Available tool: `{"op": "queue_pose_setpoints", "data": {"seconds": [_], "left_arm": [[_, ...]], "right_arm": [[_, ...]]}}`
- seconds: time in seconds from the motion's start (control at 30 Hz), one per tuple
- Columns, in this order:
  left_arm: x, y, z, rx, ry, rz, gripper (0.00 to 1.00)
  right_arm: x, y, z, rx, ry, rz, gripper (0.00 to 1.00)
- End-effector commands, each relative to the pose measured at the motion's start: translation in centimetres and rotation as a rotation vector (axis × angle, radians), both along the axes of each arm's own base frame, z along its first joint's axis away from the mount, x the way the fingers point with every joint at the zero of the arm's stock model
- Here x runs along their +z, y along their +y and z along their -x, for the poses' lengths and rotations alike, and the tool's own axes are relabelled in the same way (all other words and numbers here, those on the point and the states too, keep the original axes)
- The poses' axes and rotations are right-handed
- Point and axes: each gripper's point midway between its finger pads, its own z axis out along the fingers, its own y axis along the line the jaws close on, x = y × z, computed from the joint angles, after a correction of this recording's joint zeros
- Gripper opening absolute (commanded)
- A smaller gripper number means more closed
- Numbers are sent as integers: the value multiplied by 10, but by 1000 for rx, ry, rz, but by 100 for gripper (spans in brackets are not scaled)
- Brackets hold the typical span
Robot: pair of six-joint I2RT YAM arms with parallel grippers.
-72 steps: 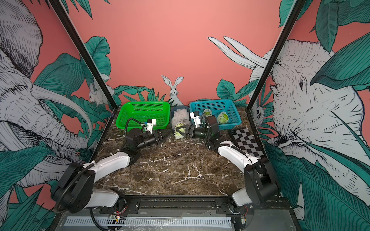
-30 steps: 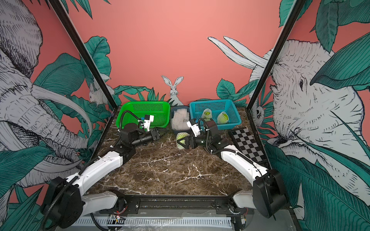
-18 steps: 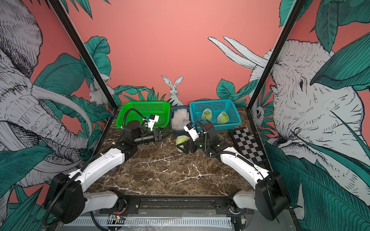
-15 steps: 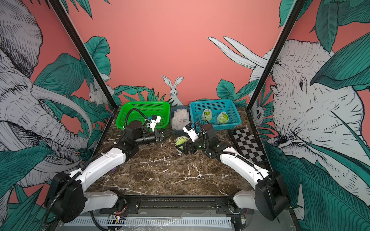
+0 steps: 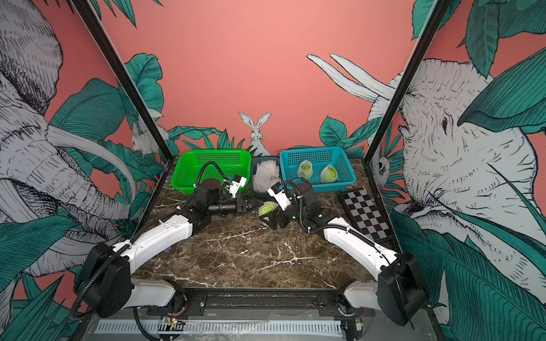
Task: Sleeve custard apples in foam nets
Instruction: Adjust the foam net on the custard apple, then place the custard apple at the center of the board.
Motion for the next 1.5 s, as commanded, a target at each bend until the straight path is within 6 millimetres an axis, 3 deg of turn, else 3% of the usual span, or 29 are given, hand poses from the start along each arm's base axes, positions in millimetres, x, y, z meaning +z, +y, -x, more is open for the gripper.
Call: {"op": "queue_pose_setpoints", "data": {"seconds": [0.0,0.23,0.37,0.57,1.1,1.47], "left_arm": [[13,-5,3,-23,-26,29,26],[7,-5,0,-11,-21,19,0],[1,-2,-2,13,-19,2,0],[-16,0,-4,29,-5,-18,0],[-111,-5,-11,41,127,-68,0],[-159,-7,-12,34,194,-110,0]], "right_arm": [[26,5,-2,20,-84,-30,87],[28,5,-4,3,-93,-44,86],[24,4,-6,-7,-92,-37,86],[1,4,-6,-11,-52,-6,86],[-92,-3,-13,-90,76,78,85],[-123,-5,-22,-141,97,110,86]]}}
